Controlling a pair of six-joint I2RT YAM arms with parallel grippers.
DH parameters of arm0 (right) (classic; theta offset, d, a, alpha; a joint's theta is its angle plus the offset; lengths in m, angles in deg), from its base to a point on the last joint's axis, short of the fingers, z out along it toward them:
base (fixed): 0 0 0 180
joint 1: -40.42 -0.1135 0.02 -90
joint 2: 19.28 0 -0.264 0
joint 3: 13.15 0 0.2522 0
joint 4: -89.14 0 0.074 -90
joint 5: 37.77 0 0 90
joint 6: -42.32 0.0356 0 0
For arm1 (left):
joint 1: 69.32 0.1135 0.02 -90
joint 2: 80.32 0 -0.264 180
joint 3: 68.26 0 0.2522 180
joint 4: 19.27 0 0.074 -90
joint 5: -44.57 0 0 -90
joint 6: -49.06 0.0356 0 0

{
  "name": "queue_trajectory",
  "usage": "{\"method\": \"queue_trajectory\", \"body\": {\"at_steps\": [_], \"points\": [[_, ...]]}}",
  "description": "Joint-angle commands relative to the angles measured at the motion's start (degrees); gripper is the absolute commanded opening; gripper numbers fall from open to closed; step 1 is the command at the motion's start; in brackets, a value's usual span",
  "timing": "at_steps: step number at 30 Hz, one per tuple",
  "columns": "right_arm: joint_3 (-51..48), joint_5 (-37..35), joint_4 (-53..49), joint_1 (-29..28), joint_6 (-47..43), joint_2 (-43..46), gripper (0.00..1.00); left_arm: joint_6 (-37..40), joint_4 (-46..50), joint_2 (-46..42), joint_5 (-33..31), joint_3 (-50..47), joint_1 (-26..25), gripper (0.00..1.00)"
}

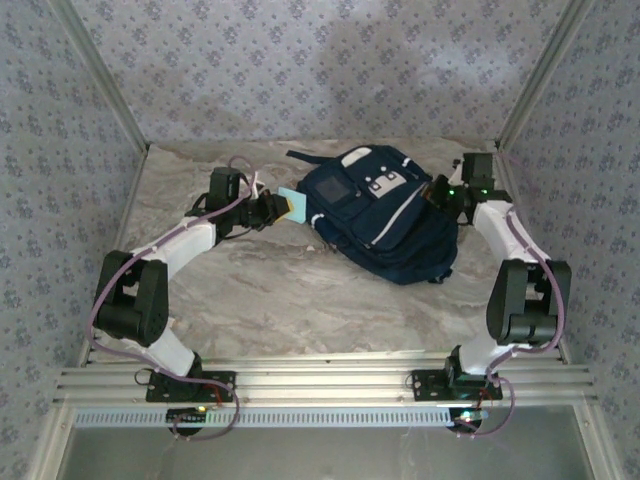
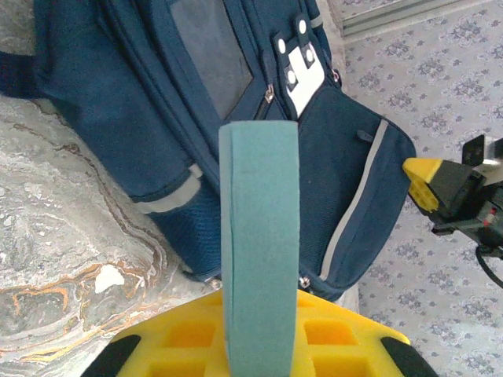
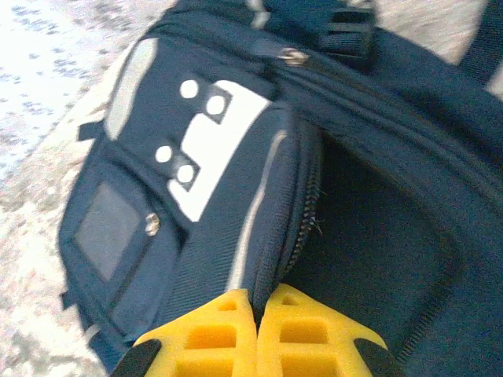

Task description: Pack the student bag

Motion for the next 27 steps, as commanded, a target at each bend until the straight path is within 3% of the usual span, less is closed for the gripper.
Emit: {"method": "queue_trajectory", "body": {"at_steps": [1, 7, 15, 21, 27], "points": [[1.65, 4.61, 0.09, -6.47, 5.26, 1.56, 0.0, 2.52, 0.73, -1.87, 0.95, 2.58, -0.2, 0.0], [-2.08, 2.49, 4.56, -17.43, 14.95, 1.72, 0.0, 4.88, 0.5, -1.41, -0.77, 1.35, 1.1, 0.0], [-7.69, -5.4, 18.55, -30.11, 30.46, 0.44, 0.0, 3.95, 0.0, -5.3, 0.04, -2.43, 3.22, 0.0], [-3.64, -5.24, 27.0, -32.77, 36.28, -6.3, 0.0, -0.05, 1.0, -16.46, -2.43, -5.59, 1.39, 0.0], [-2.24, -8.6, 33.13, -32.99, 43.82, -9.03, 0.0, -7.46, -4.32, -24.44, -10.56, -12.12, -6.69, 0.0]]}}
